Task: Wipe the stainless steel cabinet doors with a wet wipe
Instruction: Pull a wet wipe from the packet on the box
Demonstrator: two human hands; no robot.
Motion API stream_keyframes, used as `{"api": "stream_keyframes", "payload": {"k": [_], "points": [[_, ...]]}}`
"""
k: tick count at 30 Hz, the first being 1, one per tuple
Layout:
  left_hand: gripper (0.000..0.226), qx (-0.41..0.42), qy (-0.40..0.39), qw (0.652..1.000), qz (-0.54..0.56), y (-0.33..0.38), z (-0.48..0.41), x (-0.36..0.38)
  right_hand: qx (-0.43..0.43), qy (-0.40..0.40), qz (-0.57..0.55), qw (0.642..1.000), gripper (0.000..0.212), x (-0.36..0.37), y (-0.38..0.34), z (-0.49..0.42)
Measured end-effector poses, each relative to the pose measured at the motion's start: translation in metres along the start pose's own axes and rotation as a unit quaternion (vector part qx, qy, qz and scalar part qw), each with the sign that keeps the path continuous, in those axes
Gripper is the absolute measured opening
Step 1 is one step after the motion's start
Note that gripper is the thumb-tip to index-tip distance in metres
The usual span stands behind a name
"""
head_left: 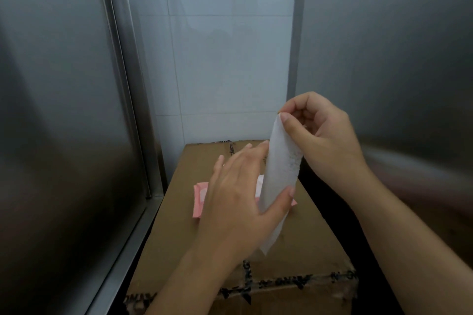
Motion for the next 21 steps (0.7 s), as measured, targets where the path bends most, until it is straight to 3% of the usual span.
{"api": "stream_keyframes", "payload": {"k": [6, 8, 13, 17, 21], "points": [[0.093, -0.049, -0.025, 0.997, 0.062, 0.018, 0.007, 0.009, -0.019, 0.019, 0.026, 0.999, 0.028, -0.002, -0.001, 0.010], [0.094, -0.060, -0.039, 0.994, 0.081, 0.020, 0.009, 0.012, -0.026, 0.023, 0.036, 0.999, 0.026, -0.003, -0.002, 0.013], [0.067, -0.073, -0.095, 0.982, 0.147, 0.010, 0.013, 0.018, -0.014, 0.036, 0.046, 0.998, 0.026, -0.013, -0.002, 0.017], [0.027, -0.084, -0.065, 0.972, 0.210, 0.004, 0.013, 0.015, 0.016, 0.057, 0.047, 0.997, 0.026, -0.023, 0.003, 0.020], [0.028, -0.134, -0.082, 0.945, 0.288, 0.004, 0.009, 0.008, 0.051, 0.065, 0.024, 0.996, 0.023, -0.029, 0.013, 0.023]]}}
Point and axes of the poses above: each hand's wrist, its own z-axis away from the middle knuckle, its own x-axis out of the palm, y = z × x, the point moved 1 cm from there along -z, towards the middle knuckle, and after that the axes turned 14 degrees about -z, right-handed, at the moved point
